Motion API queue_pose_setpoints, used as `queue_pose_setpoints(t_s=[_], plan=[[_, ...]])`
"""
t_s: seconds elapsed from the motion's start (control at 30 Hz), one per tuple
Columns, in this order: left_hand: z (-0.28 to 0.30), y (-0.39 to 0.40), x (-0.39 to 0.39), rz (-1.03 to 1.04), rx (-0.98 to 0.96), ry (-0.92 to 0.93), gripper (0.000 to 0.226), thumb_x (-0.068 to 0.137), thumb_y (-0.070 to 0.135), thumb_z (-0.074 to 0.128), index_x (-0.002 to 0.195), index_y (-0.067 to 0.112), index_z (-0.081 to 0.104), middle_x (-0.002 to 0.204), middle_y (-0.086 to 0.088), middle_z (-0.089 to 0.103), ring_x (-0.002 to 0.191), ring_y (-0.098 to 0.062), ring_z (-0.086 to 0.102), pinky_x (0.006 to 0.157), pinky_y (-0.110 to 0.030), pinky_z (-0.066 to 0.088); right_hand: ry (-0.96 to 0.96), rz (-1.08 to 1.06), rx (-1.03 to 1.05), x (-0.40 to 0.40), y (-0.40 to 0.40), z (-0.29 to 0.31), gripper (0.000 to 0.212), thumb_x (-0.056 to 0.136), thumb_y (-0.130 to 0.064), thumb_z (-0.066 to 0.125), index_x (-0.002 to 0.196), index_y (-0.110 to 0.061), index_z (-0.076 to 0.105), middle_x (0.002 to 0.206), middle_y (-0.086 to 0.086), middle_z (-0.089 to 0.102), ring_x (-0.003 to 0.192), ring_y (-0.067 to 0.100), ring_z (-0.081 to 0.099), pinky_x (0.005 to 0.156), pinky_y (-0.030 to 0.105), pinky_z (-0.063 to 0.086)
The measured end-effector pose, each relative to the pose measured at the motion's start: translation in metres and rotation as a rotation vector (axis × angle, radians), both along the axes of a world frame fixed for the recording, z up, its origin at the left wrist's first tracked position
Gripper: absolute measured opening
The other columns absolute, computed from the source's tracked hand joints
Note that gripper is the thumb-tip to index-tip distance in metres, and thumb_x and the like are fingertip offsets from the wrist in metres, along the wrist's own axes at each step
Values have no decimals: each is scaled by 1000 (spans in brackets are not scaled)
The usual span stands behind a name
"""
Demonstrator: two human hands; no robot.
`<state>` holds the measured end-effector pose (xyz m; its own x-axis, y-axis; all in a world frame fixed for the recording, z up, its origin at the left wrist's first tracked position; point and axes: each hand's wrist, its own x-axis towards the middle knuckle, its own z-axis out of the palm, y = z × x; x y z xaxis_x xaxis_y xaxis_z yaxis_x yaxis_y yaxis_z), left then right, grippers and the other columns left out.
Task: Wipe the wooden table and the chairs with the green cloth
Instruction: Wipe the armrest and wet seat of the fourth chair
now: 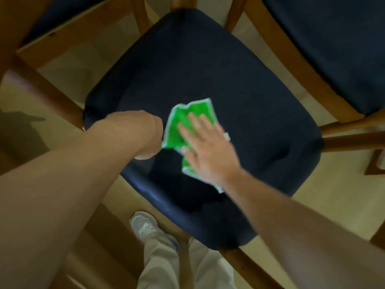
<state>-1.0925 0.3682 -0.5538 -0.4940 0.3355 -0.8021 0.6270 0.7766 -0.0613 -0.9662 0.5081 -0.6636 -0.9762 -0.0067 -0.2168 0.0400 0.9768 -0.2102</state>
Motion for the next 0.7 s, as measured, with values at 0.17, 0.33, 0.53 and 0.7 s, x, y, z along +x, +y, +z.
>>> queue_pose_setpoints(t_s=[0.17, 0.33, 0.53, 0.7], plan=[[-22, 1, 5, 5, -15, -61, 39, 98, 26, 45, 135, 15, 44, 122, -8, 58, 105, -27, 59, 91, -40, 50, -72, -545, 39, -23, 87, 14, 57, 103, -43, 23, 157, -24, 13, 164, 7, 3, 151, 29, 2, 121, 50, 9], [-16, 7, 8, -25, 26, 60, 59, 101, 41, 34, 152, 19, 13, 156, -9, 18, 135, -33, 32, 104, -48, 38, -2, -845, 47, -1, -2, 8, 58, 100, -44, 27, 154, -23, 26, 161, 14, 18, 147, 38, 15, 118, 55, 11], [-21, 12, 13, 101, 134, 76, 77, 96, 61, 24, 153, 20, -6, 161, -10, -9, 147, -30, 0, 112, -51, 23, -155, -606, -27, 50, -131, 19, 63, 90, -52, 36, 148, -26, 38, 156, 15, 32, 143, 41, 27, 112, 57, 15], [-36, 46, 4, 331, 236, 61, 98, 88, 71, 32, 151, 14, -16, 159, -14, -19, 147, -32, -12, 116, -55, 13, -73, -383, -59, 57, -66, 6, 59, 97, -51, 33, 151, -27, 30, 159, 6, 27, 147, 30, 22, 114, 50, 16]])
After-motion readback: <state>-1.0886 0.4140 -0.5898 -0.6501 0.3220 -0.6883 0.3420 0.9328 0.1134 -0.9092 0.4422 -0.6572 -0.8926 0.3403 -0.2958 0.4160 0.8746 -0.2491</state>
